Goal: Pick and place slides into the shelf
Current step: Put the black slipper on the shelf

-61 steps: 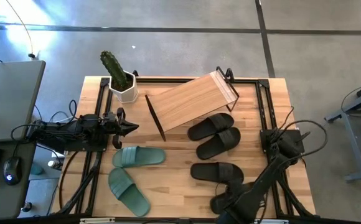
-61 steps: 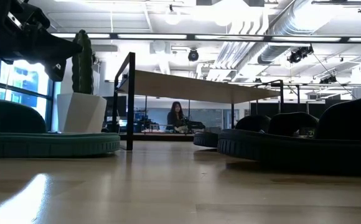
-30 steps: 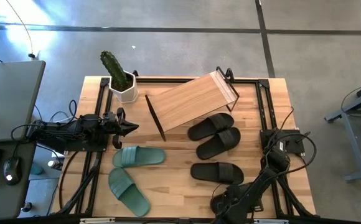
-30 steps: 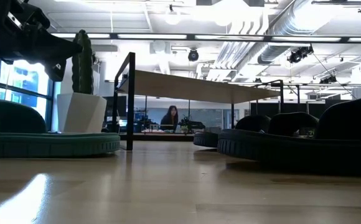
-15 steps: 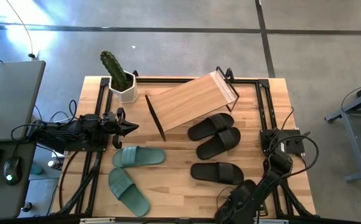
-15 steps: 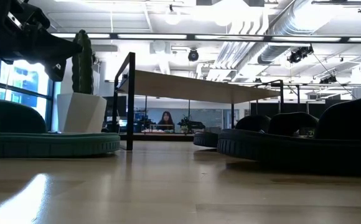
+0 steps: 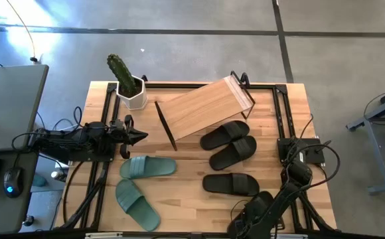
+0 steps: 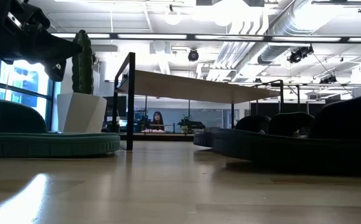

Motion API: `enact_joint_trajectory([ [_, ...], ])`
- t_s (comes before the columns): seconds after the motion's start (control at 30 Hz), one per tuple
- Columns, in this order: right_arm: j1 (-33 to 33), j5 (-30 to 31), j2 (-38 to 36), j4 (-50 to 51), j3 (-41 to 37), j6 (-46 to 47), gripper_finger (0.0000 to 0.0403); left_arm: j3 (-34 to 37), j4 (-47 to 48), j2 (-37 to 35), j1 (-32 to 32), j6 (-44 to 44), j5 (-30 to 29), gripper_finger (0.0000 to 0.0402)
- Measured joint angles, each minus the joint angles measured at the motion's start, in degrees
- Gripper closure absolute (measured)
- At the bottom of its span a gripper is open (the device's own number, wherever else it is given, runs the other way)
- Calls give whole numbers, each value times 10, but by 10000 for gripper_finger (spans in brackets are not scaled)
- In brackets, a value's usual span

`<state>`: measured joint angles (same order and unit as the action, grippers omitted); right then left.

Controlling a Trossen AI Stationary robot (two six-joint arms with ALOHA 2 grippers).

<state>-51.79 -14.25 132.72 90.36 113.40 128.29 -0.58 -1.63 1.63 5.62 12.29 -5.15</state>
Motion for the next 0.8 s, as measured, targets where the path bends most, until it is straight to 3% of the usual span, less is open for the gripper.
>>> enact_joint_trajectory([
  [0.47, -17, 58, 0, -3, 213, -23, 402, 0, 0, 0, 0, 0, 0, 399],
  [0.6, -28, 143, -42, -48, 197, -42, 403, 0, 0, 0, 0, 0, 0, 399],
  [0.8, -24, 390, -109, -14, 208, -105, 403, 0, 1, 0, 0, 0, 10, 399],
])
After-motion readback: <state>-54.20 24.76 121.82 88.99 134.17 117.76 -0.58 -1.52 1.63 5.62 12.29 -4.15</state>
